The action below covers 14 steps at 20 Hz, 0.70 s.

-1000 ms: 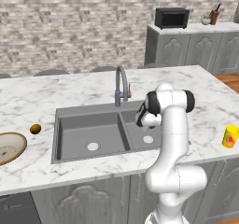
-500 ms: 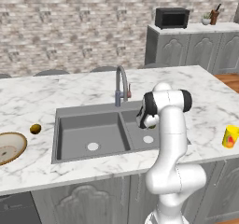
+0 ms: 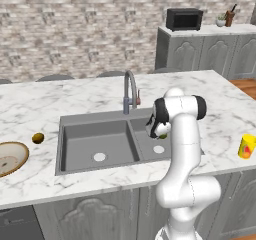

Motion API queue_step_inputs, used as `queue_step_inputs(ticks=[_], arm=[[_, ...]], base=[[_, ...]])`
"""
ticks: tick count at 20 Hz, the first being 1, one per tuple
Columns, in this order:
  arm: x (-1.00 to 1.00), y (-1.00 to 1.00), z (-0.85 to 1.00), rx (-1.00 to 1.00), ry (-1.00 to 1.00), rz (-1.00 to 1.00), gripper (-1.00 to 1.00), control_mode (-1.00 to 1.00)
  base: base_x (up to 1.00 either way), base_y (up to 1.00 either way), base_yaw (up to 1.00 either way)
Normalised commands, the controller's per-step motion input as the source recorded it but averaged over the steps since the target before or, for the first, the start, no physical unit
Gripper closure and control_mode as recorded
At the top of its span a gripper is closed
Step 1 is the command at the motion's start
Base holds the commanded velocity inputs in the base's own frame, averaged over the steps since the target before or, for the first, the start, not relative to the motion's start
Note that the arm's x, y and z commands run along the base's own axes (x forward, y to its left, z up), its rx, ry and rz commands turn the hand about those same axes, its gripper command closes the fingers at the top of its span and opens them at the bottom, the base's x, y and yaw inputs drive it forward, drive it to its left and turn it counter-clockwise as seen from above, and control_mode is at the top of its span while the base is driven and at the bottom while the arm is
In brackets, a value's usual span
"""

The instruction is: Remove the kiwi and lemon from the sink. Then move the bowl and cup from the counter to the sink for washing.

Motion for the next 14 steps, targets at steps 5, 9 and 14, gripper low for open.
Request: queue_step_inputs(ticks=[5, 9, 14], arm=[[-0.17, 0.00, 0.04, 0.03, 0.00, -0.05, 1.00, -1.00], [-0.19, -0.03, 0.05, 0.01, -0.01, -0.06, 1.00, -1.00], [-0.24, -0.03, 0.05, 0.02, -0.01, -0.06, 1.00, -1.00]], base=[[0.00, 0.00, 0.00], [0.00, 0.00, 0.00], [0.00, 0.00, 0.00]])
